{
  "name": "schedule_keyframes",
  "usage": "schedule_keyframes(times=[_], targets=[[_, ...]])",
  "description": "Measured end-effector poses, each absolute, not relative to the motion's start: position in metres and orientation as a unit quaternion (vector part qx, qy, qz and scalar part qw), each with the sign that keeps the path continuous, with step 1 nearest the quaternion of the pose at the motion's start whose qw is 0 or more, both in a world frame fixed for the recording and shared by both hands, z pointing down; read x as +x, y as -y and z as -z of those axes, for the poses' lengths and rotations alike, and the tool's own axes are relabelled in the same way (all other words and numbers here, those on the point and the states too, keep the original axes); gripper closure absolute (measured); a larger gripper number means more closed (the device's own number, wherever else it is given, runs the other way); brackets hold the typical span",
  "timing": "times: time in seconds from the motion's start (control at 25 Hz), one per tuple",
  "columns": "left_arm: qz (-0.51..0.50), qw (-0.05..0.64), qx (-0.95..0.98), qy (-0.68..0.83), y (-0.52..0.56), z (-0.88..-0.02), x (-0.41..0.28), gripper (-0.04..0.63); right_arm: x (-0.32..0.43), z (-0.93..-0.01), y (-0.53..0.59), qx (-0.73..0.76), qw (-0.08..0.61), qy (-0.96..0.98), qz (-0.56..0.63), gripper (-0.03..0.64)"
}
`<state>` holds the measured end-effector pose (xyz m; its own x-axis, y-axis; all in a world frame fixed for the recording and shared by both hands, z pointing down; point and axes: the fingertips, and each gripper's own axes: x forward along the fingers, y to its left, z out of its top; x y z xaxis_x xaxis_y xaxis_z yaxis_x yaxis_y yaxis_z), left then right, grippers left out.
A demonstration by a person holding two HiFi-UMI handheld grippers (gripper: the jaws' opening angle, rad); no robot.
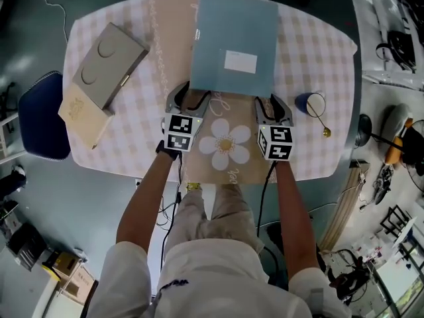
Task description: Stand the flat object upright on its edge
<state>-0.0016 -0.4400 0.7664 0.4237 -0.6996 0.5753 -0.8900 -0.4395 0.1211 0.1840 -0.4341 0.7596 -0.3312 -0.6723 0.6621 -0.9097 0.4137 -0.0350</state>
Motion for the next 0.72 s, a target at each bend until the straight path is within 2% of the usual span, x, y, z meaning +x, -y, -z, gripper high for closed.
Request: schedule_keyframes(times=[0.72], targets=[[-0.234, 0.208, 0.817, 0.485, 0.416, -0.745, -0.010, 0.360, 0.179, -0.738, 0.413, 0.511, 0.278, 0.788, -0.203, 0.460]])
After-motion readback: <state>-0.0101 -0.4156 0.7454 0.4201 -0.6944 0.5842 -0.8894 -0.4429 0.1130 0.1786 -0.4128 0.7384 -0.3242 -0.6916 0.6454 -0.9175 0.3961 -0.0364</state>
